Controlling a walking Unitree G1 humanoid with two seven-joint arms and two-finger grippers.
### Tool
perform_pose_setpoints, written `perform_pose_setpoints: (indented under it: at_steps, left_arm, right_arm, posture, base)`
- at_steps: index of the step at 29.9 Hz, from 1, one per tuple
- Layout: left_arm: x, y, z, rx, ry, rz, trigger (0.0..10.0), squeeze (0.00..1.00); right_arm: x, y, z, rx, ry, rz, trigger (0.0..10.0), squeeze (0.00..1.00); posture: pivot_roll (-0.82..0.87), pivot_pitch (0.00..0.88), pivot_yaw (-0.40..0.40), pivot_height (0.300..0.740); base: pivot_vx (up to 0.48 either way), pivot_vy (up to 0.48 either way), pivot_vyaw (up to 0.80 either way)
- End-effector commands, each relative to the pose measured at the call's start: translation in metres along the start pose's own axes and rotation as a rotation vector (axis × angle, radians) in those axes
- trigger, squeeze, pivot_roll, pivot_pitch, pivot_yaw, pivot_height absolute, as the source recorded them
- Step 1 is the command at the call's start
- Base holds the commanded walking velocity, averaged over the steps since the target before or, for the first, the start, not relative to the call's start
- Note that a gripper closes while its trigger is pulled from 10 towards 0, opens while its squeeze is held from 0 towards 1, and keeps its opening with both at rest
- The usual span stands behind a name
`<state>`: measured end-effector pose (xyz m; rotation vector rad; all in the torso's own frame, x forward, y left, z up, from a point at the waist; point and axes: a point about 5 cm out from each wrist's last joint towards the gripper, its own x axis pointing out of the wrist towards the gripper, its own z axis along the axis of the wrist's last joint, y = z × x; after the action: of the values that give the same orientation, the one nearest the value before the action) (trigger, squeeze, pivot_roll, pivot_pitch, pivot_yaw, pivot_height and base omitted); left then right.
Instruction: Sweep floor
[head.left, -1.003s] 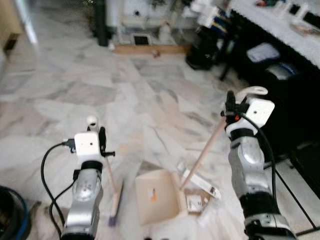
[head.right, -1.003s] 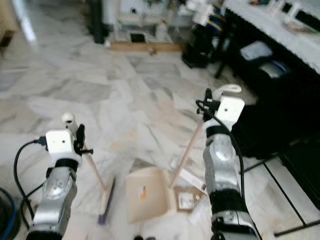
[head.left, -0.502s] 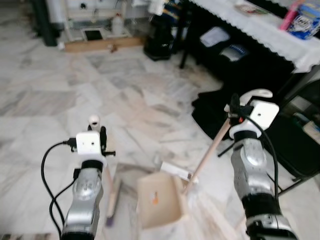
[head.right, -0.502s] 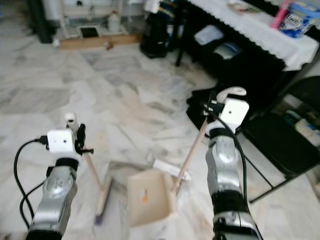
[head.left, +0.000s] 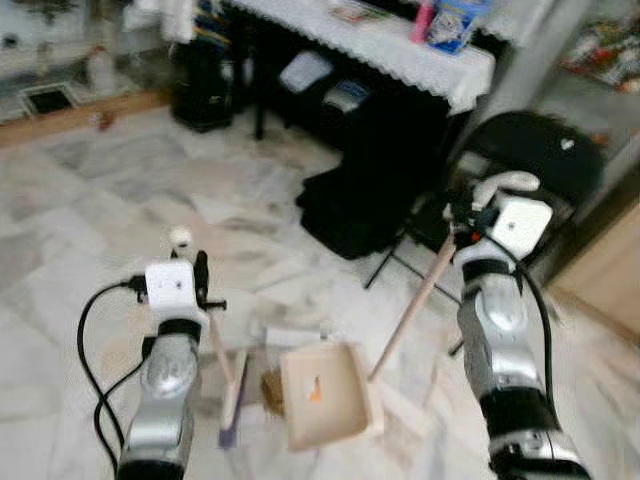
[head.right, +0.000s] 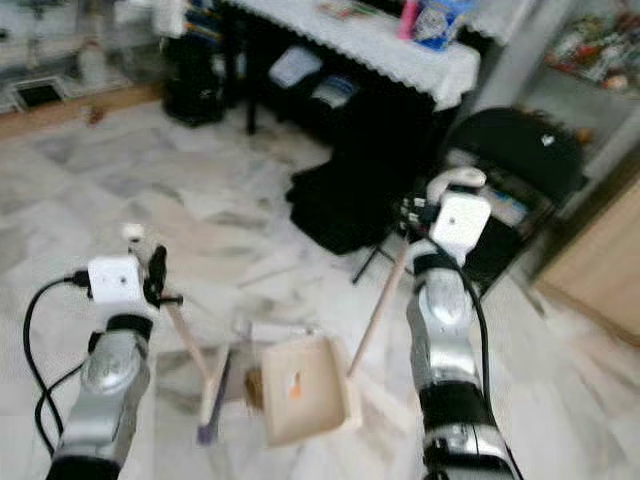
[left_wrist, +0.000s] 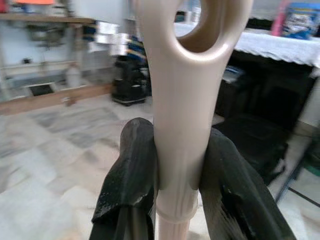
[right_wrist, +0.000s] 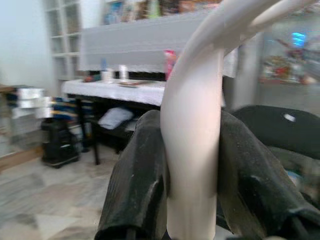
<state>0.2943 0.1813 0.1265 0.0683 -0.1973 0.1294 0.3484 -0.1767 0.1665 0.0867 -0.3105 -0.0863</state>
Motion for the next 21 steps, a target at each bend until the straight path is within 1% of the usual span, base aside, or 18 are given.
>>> perform_pose_setpoints:
  at_steps: [1,5,11,18,21]
  left_arm:
    - [0.0022,-0.0064,0.0088,-0.004,-0.043,-0.024,10.0,0.00]
    - [0.0016,-0.0060,0.0089,-0.001,-0.044,-0.019,10.0,0.00]
    - [0.0024,-0.0041,0.0110,-0.003,-0.054,-0.017,10.0,0.00]
    - [0.0027,-0.0063,0.0163,-0.020,-0.085,-0.034,10.0,0.00]
    - [0.0035,-0.0070,0.0158,-0.018,-0.077,-0.037,10.0,0.00]
  right_arm:
    - [0.0018,-0.0084,0.0086,0.008,-0.041,-0.035,10.0,0.00]
    - [0.0010,-0.0087,0.0096,0.012,-0.050,-0.032,10.0,0.00]
    - [0.0012,-0.0075,0.0110,0.002,-0.063,-0.031,10.0,0.00]
    - [0.0002,-0.0085,0.0095,-0.005,-0.057,-0.036,10.0,0.00]
    - [0.0000,-0.0091,0.0094,-0.007,-0.055,-0.041,10.0,0.00]
  posture:
    - [0.08,0.056,-0.102,0.740]
    - [0.08,0.067,-0.104,0.740]
    - [0.08,0.080,-0.105,0.740]
    - [0.08,0.089,-0.103,0.740]
    - [0.08,0.091,-0.101,0.740]
  base:
    - [0.000,0.000,-0.80]
    - [0.000,0.000,-0.80]
    - [0.000,0.000,0.00]
    - [0.000,0.000,0.00]
    - [0.000,0.000,0.00]
